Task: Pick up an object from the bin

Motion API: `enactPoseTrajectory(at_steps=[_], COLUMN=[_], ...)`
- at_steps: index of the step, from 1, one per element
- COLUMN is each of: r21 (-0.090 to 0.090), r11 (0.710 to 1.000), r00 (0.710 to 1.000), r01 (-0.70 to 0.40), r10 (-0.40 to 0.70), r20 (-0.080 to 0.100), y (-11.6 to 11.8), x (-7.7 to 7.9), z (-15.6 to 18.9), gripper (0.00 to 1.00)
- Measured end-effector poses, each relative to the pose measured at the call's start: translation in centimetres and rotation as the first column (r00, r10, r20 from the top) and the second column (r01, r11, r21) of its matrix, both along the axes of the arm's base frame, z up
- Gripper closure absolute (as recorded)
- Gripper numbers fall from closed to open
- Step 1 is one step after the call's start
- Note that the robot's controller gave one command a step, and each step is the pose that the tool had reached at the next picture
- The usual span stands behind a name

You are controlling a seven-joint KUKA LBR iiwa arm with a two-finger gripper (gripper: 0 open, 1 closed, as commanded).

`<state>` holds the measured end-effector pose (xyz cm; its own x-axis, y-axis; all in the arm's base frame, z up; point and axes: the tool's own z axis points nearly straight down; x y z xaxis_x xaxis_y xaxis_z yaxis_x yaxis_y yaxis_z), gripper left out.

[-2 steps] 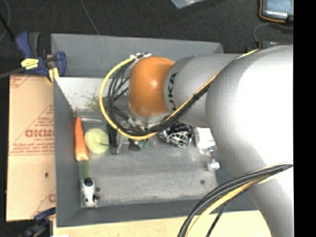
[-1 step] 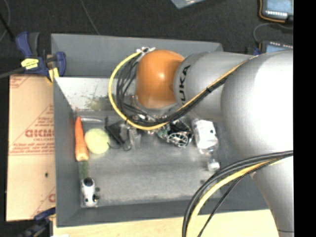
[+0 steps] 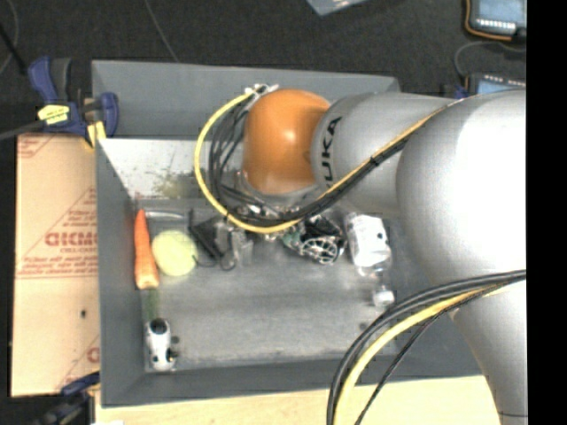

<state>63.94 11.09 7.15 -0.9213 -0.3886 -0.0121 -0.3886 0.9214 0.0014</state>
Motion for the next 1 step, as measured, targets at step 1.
enactPoseTrajectory(at_steps=[1], r21=[0.000], r11=[1.000], r00=[1.000], r01=[0.000], r10=[0.000], r20=[0.000], y=[-0.01], x=[-0.04], z=[0.11], gripper=[1.00])
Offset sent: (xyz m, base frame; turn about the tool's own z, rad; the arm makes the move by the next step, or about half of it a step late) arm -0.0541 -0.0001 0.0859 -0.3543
